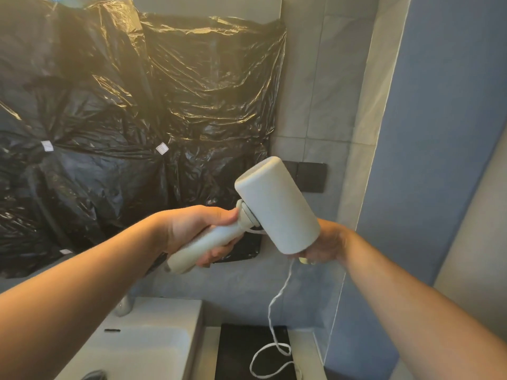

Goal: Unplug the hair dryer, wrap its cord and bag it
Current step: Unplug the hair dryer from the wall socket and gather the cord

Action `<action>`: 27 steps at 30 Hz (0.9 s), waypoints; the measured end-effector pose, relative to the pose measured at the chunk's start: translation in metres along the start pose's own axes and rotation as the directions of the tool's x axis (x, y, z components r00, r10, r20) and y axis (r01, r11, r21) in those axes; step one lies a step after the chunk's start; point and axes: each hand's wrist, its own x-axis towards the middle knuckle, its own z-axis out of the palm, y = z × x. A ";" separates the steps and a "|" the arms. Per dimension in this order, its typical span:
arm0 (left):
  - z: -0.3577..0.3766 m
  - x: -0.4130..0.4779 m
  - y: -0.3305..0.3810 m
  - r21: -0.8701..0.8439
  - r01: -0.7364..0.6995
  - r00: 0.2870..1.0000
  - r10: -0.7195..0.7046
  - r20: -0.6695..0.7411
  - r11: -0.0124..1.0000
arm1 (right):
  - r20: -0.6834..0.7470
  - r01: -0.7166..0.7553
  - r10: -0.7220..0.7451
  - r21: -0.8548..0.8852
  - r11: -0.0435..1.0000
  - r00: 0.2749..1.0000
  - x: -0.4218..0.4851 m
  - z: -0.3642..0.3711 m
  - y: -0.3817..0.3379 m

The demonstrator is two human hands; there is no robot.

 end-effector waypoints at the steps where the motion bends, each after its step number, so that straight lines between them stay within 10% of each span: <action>1: 0.001 -0.001 0.002 0.056 0.002 1.000 -0.002 0.009 0.998 | -0.001 -0.030 0.030 -0.053 0.998 1.000 0.000 -0.003 -0.005; 4: 0.011 -0.003 0.011 0.334 0.071 0.997 -0.057 -0.053 0.940 | -0.070 -0.090 0.071 -0.335 0.938 0.995 0.010 -0.009 -0.015; 8: 0.028 0.002 0.020 0.753 0.254 0.966 -0.121 -0.228 0.607 | -0.195 -0.186 0.096 -0.521 0.833 0.976 0.016 -0.009 -0.034; 17: 0.040 0.035 0.004 0.857 0.464 0.886 -0.099 -0.453 0.224 | -0.356 -0.244 -0.269 -0.895 0.373 0.895 0.031 0.056 -0.050; 27: 0.022 0.042 -0.008 0.766 0.543 0.807 0.036 -0.589 0.344 | -0.525 -0.166 -0.374 -0.721 0.673 0.764 0.023 0.082 -0.028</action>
